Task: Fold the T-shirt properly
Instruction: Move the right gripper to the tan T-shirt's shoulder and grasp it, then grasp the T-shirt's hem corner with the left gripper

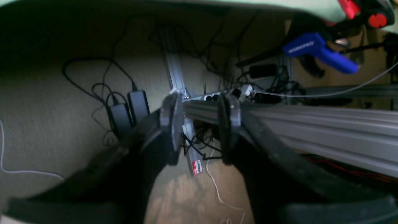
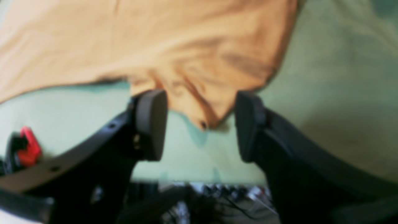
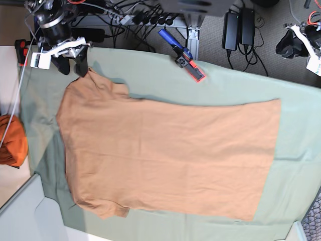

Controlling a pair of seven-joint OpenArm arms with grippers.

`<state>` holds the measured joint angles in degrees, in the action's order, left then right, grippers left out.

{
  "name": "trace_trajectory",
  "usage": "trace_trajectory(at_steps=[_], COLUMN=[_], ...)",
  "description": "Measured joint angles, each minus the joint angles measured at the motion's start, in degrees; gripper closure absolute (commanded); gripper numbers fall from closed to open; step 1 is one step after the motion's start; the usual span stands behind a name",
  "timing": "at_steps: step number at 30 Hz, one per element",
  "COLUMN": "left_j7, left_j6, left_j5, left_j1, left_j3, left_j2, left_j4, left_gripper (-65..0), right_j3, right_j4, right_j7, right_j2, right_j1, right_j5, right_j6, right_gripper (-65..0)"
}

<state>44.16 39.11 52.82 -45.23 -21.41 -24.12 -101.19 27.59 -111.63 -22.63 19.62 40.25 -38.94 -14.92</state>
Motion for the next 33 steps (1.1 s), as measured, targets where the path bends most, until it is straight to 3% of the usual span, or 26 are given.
trace_trajectory(at_steps=[6, 11, 15, 28, 33], left_j7=[0.5, 0.4, 0.4, 0.4, 0.4], left_j6=[0.0, 0.0, 0.0, 0.0, 0.0], left_j5=[0.2, 0.3, 0.3, 0.3, 1.5], left_j1=[0.0, -0.3, -0.3, -0.3, -0.3], left_j3=[0.0, 0.0, 0.0, -0.2, -3.6], left_j2=[-0.2, -0.3, -0.3, -1.9, -1.9], left_j4=[0.0, -0.1, -0.1, -0.1, -0.1], left_gripper=[-22.9, -22.9, -22.9, -22.9, -22.9], right_j3=[0.0, 0.0, 0.0, 0.2, -1.2], right_j4=[2.4, 6.3, 8.7, 13.4, 13.4], right_j7=[-1.0, -1.4, -1.4, -1.5, -1.7], right_j2=[-7.9, -12.5, -13.7, -14.4, -14.4], right_j1=[-5.1, -8.5, -10.6, -13.5, -14.4], right_j5=[2.7, 5.9, 7.5, 5.3, 5.2], right_j6=[2.4, 7.0, 9.4, 9.2, 8.9], right_gripper=[-35.2, -35.2, -35.2, -35.2, -35.2])
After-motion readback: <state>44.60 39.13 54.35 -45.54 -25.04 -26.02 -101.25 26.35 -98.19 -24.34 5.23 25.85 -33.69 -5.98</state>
